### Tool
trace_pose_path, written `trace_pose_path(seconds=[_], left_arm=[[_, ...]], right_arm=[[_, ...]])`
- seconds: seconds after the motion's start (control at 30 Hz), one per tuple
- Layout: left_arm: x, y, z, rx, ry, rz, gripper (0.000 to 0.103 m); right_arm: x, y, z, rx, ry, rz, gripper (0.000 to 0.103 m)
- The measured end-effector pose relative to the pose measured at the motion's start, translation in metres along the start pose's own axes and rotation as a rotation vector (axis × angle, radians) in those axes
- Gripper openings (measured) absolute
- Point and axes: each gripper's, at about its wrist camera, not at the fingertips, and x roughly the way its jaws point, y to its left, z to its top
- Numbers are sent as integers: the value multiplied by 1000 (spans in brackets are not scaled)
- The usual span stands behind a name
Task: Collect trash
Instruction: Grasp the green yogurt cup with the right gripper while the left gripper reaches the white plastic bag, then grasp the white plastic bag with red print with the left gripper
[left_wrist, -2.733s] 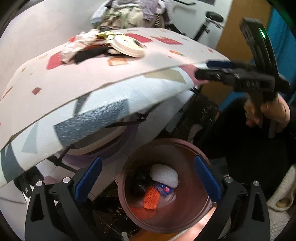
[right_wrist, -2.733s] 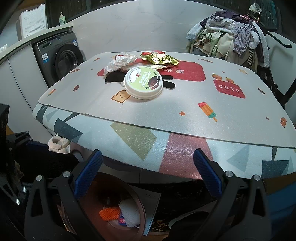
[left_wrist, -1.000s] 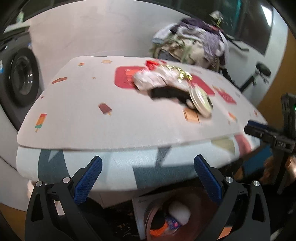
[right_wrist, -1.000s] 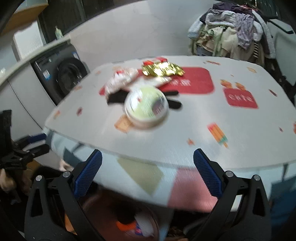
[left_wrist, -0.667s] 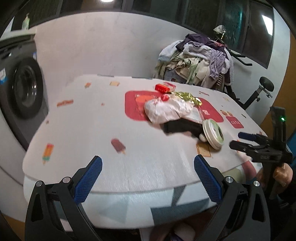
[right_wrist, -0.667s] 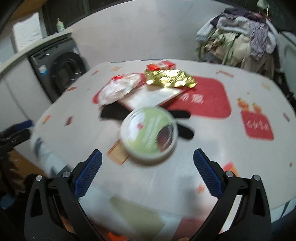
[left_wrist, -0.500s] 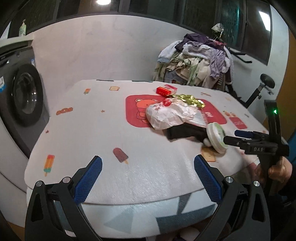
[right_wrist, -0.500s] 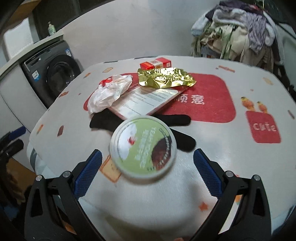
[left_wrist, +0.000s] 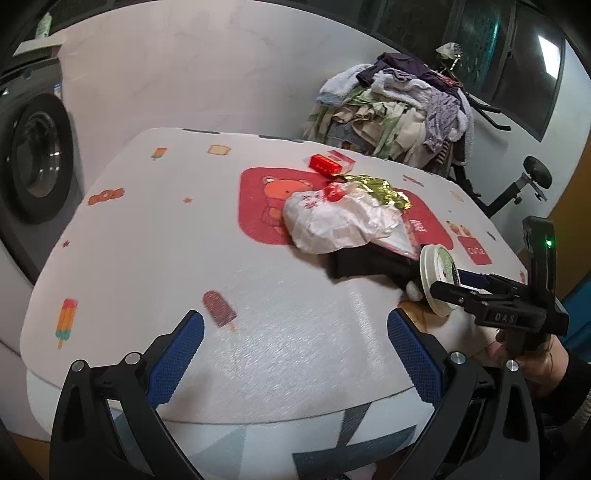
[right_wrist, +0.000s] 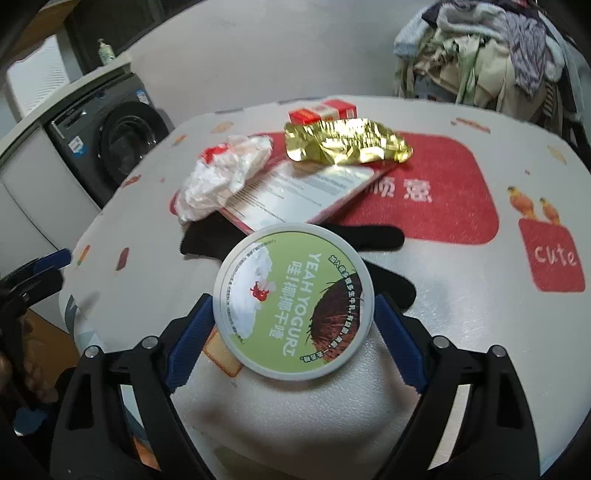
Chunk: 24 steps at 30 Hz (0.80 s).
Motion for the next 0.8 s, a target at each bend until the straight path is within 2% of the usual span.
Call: trace_pose_path(seconds=[0.17,0.33,0.4,0.57,0.8], left_arm=[[16,2,19,-75,31,-78,97],[50,13,51,-269,84,-211,97],[69,19,66,-353,96,-232,97],[113,30,92,-495,137,-230,97],[153,15,103,-448,206,-173,96]], right_arm=[[-25,0,1,-40,-87,-29,86],[-43,-12,-2,-9,-137,-54,86],[-49,-17,-5,2,-147,-59,86],[-56,-31,-12,18,-149,-71,86],[-64,-50,-21,66,-160,-81,86]])
